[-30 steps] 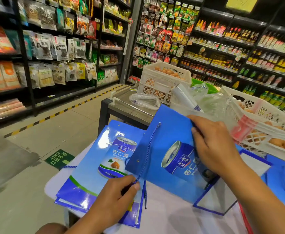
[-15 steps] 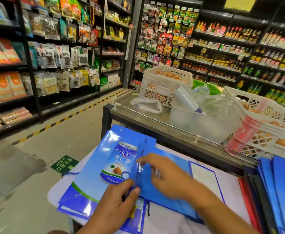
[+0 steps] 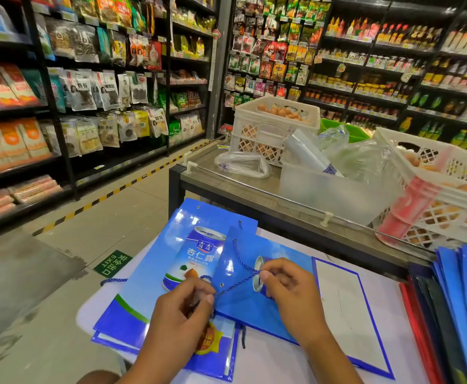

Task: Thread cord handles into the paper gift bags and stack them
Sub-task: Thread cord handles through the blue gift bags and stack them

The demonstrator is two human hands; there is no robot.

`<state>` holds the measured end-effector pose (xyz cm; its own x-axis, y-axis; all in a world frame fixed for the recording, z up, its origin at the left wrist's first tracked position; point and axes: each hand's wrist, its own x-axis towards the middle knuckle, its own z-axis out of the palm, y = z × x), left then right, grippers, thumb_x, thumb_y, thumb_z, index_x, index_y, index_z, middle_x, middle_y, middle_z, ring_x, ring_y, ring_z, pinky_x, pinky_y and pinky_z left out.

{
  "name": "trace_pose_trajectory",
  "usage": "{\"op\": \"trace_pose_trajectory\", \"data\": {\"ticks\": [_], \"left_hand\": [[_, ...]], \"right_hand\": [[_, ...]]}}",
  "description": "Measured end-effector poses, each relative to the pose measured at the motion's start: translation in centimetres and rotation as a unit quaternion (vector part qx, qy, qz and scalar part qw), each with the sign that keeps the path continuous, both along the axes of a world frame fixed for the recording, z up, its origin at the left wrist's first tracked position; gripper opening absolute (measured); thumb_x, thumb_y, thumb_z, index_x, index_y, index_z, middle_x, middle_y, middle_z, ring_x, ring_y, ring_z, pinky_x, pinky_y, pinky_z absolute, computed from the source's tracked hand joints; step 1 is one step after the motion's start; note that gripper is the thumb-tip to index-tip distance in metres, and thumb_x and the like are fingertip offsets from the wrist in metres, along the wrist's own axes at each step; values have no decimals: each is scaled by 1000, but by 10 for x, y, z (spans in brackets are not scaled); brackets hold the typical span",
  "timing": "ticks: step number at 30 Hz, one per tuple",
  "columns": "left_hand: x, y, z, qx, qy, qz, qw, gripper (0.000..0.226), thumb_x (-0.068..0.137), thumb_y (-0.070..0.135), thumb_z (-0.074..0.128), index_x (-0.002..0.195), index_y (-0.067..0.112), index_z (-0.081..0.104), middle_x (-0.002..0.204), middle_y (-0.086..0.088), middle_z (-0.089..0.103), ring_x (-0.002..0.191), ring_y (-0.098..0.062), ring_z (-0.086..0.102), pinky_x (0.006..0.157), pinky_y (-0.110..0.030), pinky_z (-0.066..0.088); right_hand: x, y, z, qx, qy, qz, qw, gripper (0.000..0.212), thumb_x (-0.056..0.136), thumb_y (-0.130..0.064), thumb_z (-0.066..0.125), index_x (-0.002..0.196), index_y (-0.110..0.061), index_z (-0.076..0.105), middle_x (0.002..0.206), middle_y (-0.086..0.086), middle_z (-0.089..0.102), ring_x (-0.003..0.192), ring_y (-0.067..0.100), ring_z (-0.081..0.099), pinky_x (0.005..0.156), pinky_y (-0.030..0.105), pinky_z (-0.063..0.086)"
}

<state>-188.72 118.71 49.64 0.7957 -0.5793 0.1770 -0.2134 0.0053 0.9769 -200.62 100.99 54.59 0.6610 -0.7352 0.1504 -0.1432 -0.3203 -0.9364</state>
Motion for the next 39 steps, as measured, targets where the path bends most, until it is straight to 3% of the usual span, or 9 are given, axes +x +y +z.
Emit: {"op": "trace_pose_trajectory", "data": {"ticks": [2, 7, 12, 15, 20, 24, 29, 34, 39], "left_hand": [[1, -2, -1, -10, 33, 18, 999, 21, 96, 7, 69, 96, 27, 75, 81, -7, 72, 81, -28, 72, 76, -56, 63], [0, -3, 1, -5, 22, 22, 999, 24, 97, 9, 68, 94, 32, 75, 85, 0, 74, 87, -18, 72, 82, -49, 64], [0, -5, 2, 30, -127, 3, 991, 28, 88, 6, 79, 91, 34, 82, 99, 11, 74, 101, -14, 70, 87, -24, 55], [0, -6, 2, 29, -140, -22, 989, 30, 86, 4, 80, 93, 33, 82, 98, 10, 73, 95, -19, 70, 80, -27, 56], [-2, -5, 7, 60, -162, -32, 984, 23, 87, 9, 80, 91, 32, 78, 95, 14, 71, 91, -13, 67, 74, -16, 51], [-4, -6, 7, 69, -158, -20, 985, 20, 92, 10, 75, 100, 28, 72, 106, 12, 67, 106, -15, 64, 81, -16, 53], [-3, -13, 4, 93, -130, 15, 987, 34, 96, 16, 71, 123, 35, 63, 129, 25, 56, 130, 2, 49, 86, -3, 48], [-3, -16, 6, 86, -73, 1, 994, 43, 93, 10, 74, 125, 37, 64, 123, 20, 63, 122, 6, 54, 78, -2, 50], [-1, -11, 3, 88, -48, -13, 995, 45, 89, 2, 75, 118, 36, 68, 103, 16, 63, 105, -10, 62, 79, -16, 55]], "right_hand": [[-1, 0, -7, 35, -4, -50, 998, 6, 97, -23, 70, 93, -26, 73, 92, -10, 74, 89, 13, 71, 60, 23, 59], [0, 4, -13, 61, -28, -75, 995, 20, 99, -13, 66, 108, -30, 71, 92, 2, 74, 73, 8, 70, 52, 20, 55], [-2, 24, -16, 67, 15, 103, 992, 49, 97, -7, 69, 120, -50, 65, 95, -2, 76, 70, 25, 72, 61, 33, 60], [4, 34, -25, 39, 43, 183, 981, 53, 96, -5, 69, 117, -54, 64, 112, -15, 72, 63, 29, 70, 63, 35, 59], [9, 30, -28, 71, 27, 156, 985, 34, 93, -8, 74, 94, -42, 73, 93, -1, 73, 78, 32, 70, 68, 40, 60], [6, 26, -31, 48, 7, 127, 991, 30, 93, -7, 74, 86, -36, 74, 78, 7, 71, 74, 28, 69, 67, 31, 57], [6, 18, -33, -42, -9, 47, 998, 20, 90, -10, 77, 85, -30, 76, 88, -14, 69, 84, 13, 66, 70, 18, 56], [6, 16, -35, -41, 4, 25, 999, 18, 90, -15, 79, 86, -31, 73, 92, -18, 67, 88, 7, 64, 67, 19, 56], [6, 15, -35, -16, 9, 24, 1000, 17, 90, -15, 79, 83, -30, 75, 84, -13, 69, 78, 14, 66, 60, 25, 55]]}}
